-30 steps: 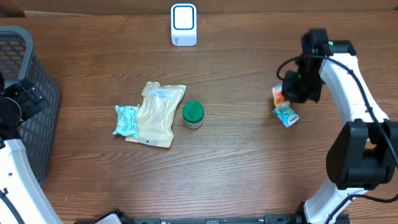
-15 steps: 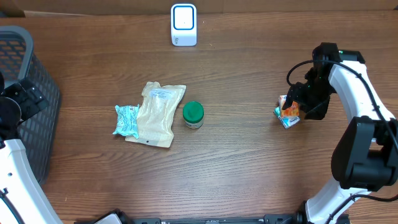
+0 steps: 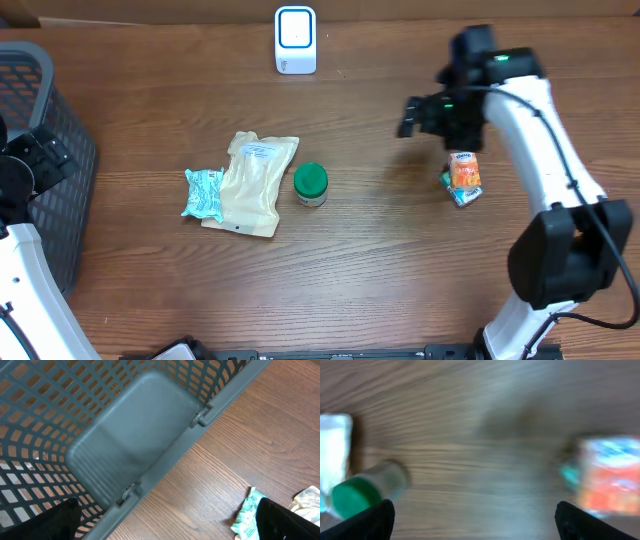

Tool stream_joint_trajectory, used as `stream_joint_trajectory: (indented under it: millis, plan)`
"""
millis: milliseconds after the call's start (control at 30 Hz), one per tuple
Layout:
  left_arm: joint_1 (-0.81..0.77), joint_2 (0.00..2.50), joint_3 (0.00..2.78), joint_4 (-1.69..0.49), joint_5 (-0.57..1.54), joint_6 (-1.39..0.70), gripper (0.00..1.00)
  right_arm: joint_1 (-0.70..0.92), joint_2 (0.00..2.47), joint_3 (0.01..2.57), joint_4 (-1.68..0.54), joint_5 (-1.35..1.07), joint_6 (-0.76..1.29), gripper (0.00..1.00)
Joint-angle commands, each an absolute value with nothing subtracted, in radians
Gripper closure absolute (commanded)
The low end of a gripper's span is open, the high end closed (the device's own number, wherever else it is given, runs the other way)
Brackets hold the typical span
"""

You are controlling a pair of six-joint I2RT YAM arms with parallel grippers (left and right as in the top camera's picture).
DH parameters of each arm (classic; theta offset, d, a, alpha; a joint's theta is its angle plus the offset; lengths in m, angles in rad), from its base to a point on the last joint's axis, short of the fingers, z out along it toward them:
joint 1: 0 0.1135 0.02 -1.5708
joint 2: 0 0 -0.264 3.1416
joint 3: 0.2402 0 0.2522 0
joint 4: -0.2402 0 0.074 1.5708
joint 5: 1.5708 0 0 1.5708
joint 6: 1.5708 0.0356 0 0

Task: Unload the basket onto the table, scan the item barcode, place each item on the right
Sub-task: 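Move the right gripper left over the green-lidded jar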

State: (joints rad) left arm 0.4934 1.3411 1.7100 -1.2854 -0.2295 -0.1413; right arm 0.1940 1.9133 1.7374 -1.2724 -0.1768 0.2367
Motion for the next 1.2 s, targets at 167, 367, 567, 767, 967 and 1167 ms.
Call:
stream_joint_trajectory:
  millis: [167,367,567,767,967,1167]
  plan:
    - [0.497,1.342,1.719,-1.283,-0.242,-0.127,0.01,0.452,1.885,1.755,-1.066,-0.159,0.239,0.0]
    - [0.497,1.342,1.719,-1.283,-0.242,-0.127,0.0,0.587,1.928,1.745,-0.996,-0.157,0.24,0.0]
    - [0.497,1.342,1.719,-1.283,-0.242,-0.127,0.0,0.64,1.993,1.727,-0.995,-0.146,0.377,0.0]
    - [0.497,1.342,1.719,-1.283,-0.242,-0.127,0.0,0.673,2.052,1.727,-0.997,-0.057,0.476,0.0]
    - [0.497,1.343,1.719,-1.283,-0.242,-0.127,0.0,0.673,2.074,1.727,-1.005,-0.054,0.481,0.27]
    - [0.497,1.343,1.719,-1.283,-0.242,-0.127,0.01,0.682,2.084,1.727,-1.03,-0.078,0.502,0.31]
